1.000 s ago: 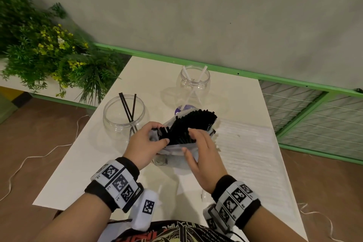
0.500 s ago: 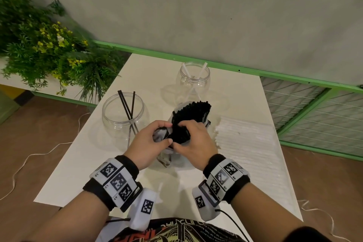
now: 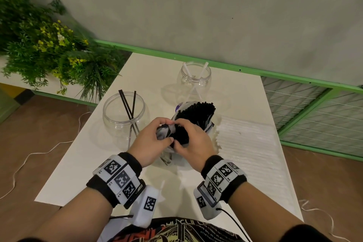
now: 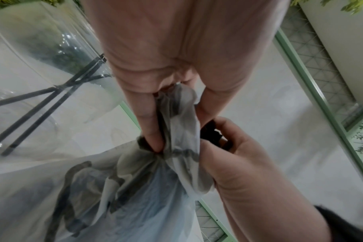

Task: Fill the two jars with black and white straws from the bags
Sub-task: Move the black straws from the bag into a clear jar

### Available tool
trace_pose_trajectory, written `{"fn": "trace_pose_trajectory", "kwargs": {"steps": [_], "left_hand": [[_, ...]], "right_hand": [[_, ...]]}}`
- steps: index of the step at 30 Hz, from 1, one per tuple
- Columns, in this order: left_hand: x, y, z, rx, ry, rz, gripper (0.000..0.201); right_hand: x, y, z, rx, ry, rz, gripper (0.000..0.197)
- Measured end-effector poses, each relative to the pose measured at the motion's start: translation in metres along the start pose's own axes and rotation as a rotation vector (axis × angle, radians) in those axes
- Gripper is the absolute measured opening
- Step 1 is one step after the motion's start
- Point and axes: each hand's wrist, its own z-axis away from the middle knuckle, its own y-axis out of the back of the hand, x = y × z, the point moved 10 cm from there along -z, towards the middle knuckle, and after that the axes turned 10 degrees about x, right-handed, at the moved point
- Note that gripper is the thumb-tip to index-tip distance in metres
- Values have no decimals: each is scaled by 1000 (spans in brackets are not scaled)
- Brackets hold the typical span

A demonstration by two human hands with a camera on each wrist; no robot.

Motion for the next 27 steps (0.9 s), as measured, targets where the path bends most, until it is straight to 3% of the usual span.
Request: {"fn": "trace_pose_trajectory", "kwargs": {"steps": [4,7,10,13,19,22,25,27], "left_hand": [[-5,5,0,56,5,-54,38],[-10,14,-1,119,35,-74,34],[-10,21,-3,155,50,-75,32],[-9,23,-3,163,52,-80,31],[-11,18,-4,125,70,-84,31],[-10,16,-5,115,75,-78,31],[-10,14,-6,105,70,-65,32],[-9,13,-6,97,67,-68,35]], "right_hand": [[-5,8,-4,75,36,12,35],[-2,22,-8,114,36,27,40],[-10,45,-15,198,190,113,44],[-9,63,-19,304,353,308,32],[14,51,-15,138,314,467,39],[3,60,-13,164,279,428,43],[-35,69,10,282,436,246,32],[-44,49,29,195,506,198,28]]}}
